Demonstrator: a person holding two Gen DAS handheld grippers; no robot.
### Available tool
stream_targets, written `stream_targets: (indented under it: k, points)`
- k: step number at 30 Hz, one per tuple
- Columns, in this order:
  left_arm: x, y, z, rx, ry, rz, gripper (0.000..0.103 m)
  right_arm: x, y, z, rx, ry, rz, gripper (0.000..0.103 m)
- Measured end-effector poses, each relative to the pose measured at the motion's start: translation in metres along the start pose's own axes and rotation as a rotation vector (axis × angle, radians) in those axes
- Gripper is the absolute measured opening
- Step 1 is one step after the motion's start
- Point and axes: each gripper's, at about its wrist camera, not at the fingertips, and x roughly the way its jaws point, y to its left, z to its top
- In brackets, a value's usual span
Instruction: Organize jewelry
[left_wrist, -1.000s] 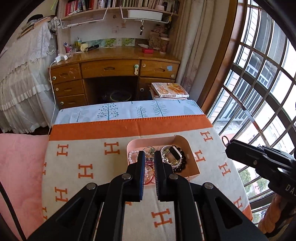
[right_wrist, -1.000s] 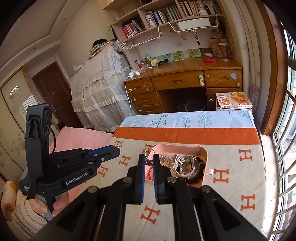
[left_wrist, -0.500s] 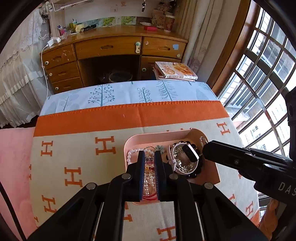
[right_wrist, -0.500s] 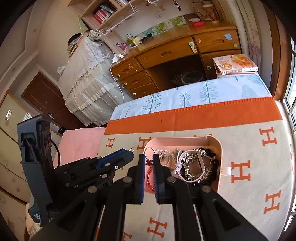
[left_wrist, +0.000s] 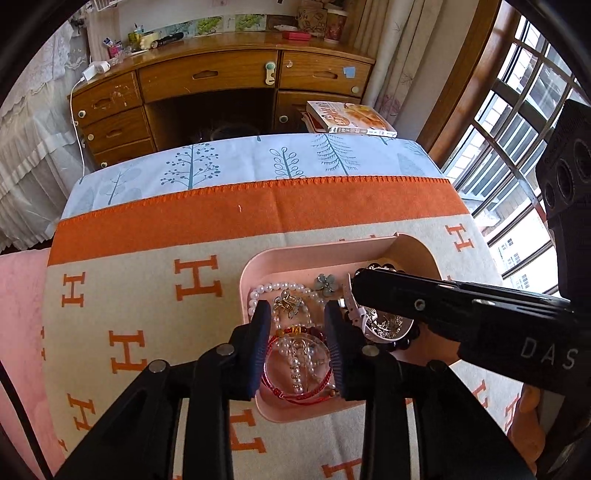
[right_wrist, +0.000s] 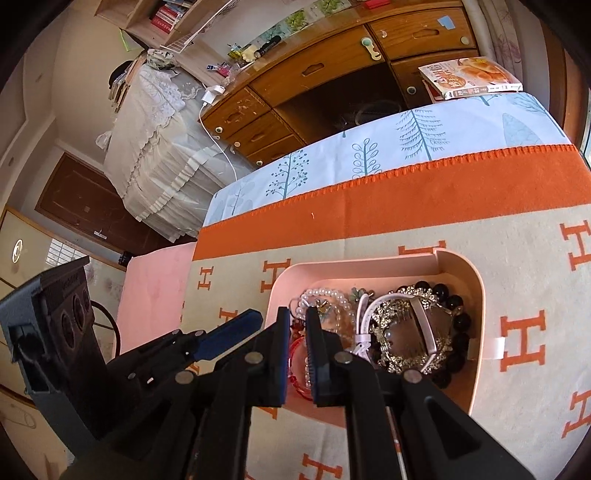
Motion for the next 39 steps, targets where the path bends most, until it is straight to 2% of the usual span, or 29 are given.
stream_targets:
  k: [4,9,16,19,24,27,28,33,36,38,39]
  points:
    - [-0.007,0.002,-0.005,-0.005,-0.009,0.004,0.044,-0.001,-0.001,-0.001,0.008,-0.009,0.011,0.009]
    - [-0.019,0.006,-0.014,-0.02,-0.021,0.01,0.049,-0.012,0.003,-0.01,-0.019,-0.028,-0.001,0.009]
    - [-0.052,0.0,-0.036,-0.017,-0.065,0.039,0.068,-0.047,0.012,-0.037,-0.094,-0.085,-0.047,0.009]
    - [-0.072,-0.007,-0.048,-0.011,-0.093,0.054,0.072,-0.065,0.016,-0.051,-0.122,-0.113,-0.06,0.009]
    - [-0.112,-0.02,-0.077,0.002,-0.179,0.1,0.085,-0.094,0.026,-0.082,-0.172,-0.161,-0.078,0.01]
    - [-0.14,-0.027,-0.097,0.003,-0.261,0.147,0.095,-0.112,0.03,-0.104,-0.193,-0.199,-0.082,0.027]
    - [-0.149,-0.029,-0.103,-0.001,-0.288,0.16,0.102,-0.118,0.032,-0.112,-0.197,-0.215,-0.081,0.032]
    - [-0.181,-0.04,-0.137,-0.02,-0.377,0.173,0.102,-0.139,0.037,-0.149,-0.224,-0.262,-0.081,0.033]
    - [-0.187,-0.048,-0.158,-0.034,-0.379,0.192,0.102,-0.145,0.039,-0.171,-0.24,-0.292,-0.11,0.037]
    - [-0.187,-0.054,-0.171,-0.036,-0.369,0.23,0.102,-0.149,0.037,-0.186,-0.239,-0.308,-0.114,0.045]
    - [-0.187,-0.057,-0.177,-0.034,-0.364,0.252,0.102,-0.15,0.035,-0.193,-0.233,-0.317,-0.114,0.046]
